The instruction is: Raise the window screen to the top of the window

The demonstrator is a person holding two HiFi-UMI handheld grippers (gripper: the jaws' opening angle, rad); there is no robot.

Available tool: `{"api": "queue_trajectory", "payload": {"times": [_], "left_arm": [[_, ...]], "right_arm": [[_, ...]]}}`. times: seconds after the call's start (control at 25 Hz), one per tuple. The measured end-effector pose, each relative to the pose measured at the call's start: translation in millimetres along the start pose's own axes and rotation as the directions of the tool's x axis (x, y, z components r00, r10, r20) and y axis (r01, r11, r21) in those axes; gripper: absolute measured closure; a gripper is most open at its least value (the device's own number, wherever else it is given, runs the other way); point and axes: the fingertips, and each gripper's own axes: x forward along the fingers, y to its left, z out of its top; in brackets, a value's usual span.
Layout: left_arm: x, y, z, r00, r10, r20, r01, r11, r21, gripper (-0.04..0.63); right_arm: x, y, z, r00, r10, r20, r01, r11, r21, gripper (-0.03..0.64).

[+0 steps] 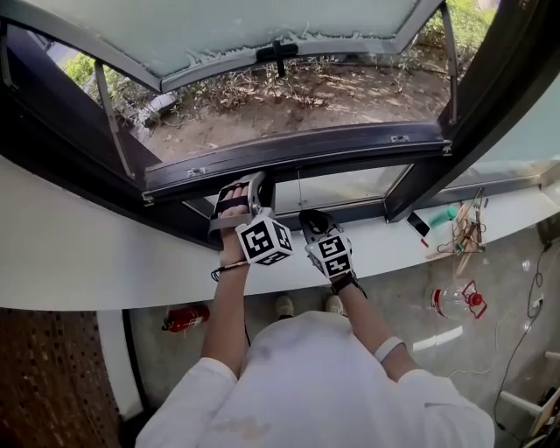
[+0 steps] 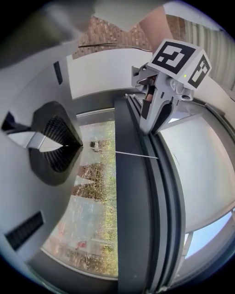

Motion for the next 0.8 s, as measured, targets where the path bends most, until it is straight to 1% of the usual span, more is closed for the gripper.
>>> {"api": "queue_trajectory", "payload": {"times": [0.12,0.2,0.32,0.48,0.56,0.64,0.68,0.72,0.8], "left_arm": [[-0.8,0.1,-0.3,1.000,-0.002,0.002,0.002,1.000,0.011,0.515],[-1.0,0.8,-1.0,1.000,-0.013,0.004,0.012,0.999,0.044,0.520],[-1.7,0.3,-1.6,1.000,-0.020,0.011,0.020,0.997,0.081,0.528],[-1.2,-0.1,-0.6,1.000,-0.002,0.009,0.002,0.995,0.095,0.532],[-1.2,-1.4,-0.6,1.000,0.002,0.009,-0.003,0.995,0.099,0.534],[-2.1,-2.6,-1.3,1.000,0.005,0.016,-0.006,0.995,0.096,0.535],[-2.4,-2.5,-1.3,1.000,0.009,0.022,-0.011,0.996,0.089,0.538],[-2.6,-2.1,-0.9,0.999,0.015,0.030,-0.017,0.997,0.077,0.554],[-1.9,-1.2,0.3,0.999,0.024,0.042,-0.026,0.998,0.048,0.555]], "right_arm": [[-5.4,-4.4,-2.0,1.000,-0.008,-0.002,0.008,1.000,0.026,0.614],[-7.3,-7.5,-2.5,1.000,-0.019,-0.002,0.019,0.999,0.027,0.614],[-9.6,-9.5,-2.6,0.999,-0.036,-0.005,0.036,0.999,0.001,0.614],[-11.6,-10.8,-3.3,0.999,-0.048,-0.005,0.048,0.998,-0.039,0.614],[-12.6,-10.8,-4.8,0.998,-0.057,-0.007,0.056,0.996,-0.064,0.614],[-13.0,-11.0,-7.1,0.998,-0.057,-0.010,0.057,0.997,-0.055,0.614],[-12.7,-11.6,-8.0,0.998,-0.057,-0.011,0.056,0.997,-0.047,0.614],[-12.6,-12.4,-8.7,0.998,-0.056,-0.010,0.056,0.998,-0.040,0.614],[-12.1,-13.5,-8.9,0.999,-0.053,-0.005,0.053,0.998,-0.022,0.614]]}}
